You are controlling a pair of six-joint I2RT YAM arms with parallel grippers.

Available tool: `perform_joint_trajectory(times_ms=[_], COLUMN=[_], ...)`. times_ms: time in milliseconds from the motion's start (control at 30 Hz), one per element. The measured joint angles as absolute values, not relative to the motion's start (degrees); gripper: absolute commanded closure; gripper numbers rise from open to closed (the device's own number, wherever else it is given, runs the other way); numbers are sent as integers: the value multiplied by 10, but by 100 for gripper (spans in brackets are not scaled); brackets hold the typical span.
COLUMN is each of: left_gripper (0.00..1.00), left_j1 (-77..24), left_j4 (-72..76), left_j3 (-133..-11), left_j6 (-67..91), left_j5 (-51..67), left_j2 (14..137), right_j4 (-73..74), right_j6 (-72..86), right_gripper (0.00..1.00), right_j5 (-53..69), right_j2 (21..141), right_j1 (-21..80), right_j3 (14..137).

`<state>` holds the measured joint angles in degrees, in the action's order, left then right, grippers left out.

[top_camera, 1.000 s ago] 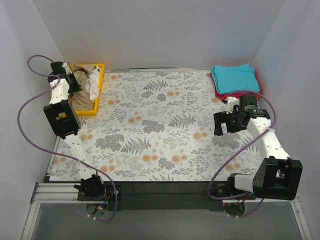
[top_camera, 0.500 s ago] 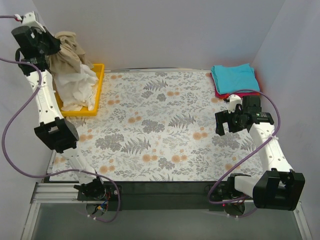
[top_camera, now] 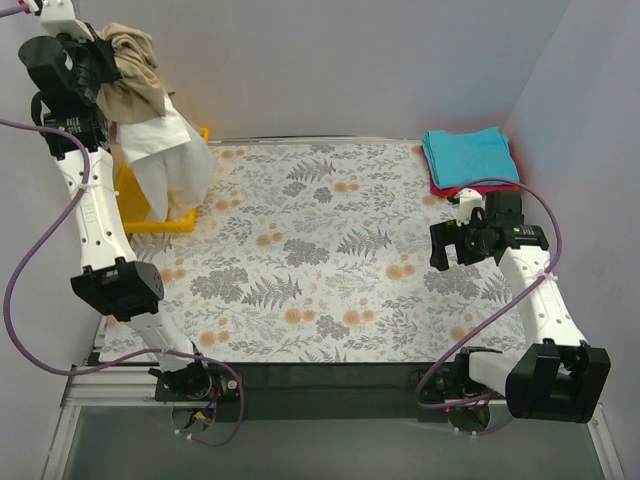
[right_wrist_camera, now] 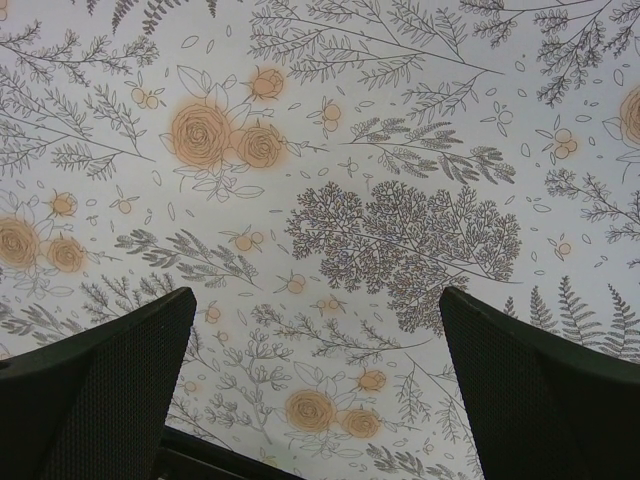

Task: Fold and stack the t-shirts
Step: Grab the tshirt from the pile, then move the tshirt to the center of the board

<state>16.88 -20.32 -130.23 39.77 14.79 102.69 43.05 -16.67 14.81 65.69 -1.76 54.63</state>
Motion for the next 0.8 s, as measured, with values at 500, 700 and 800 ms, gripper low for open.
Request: perform_joint_trajectory(times_ms=[500, 700, 800], left_gripper=[100, 100, 100], left_j1=[187, 196, 197], left_j4=[-159, -103, -93], left_j3=[-1354, -1173, -1056], left_j6=[348, 331, 324], left_j5=[27, 51, 90], left_j2=[1211, 1111, 1065], right_j4=[430, 430, 430], right_j6=[-166, -165, -165], right_gripper=[2, 2, 2], right_j5=[148, 150, 150], right_j2=[664, 673, 674], right_j1=[-18, -18, -18], right_j3=[549, 550, 549])
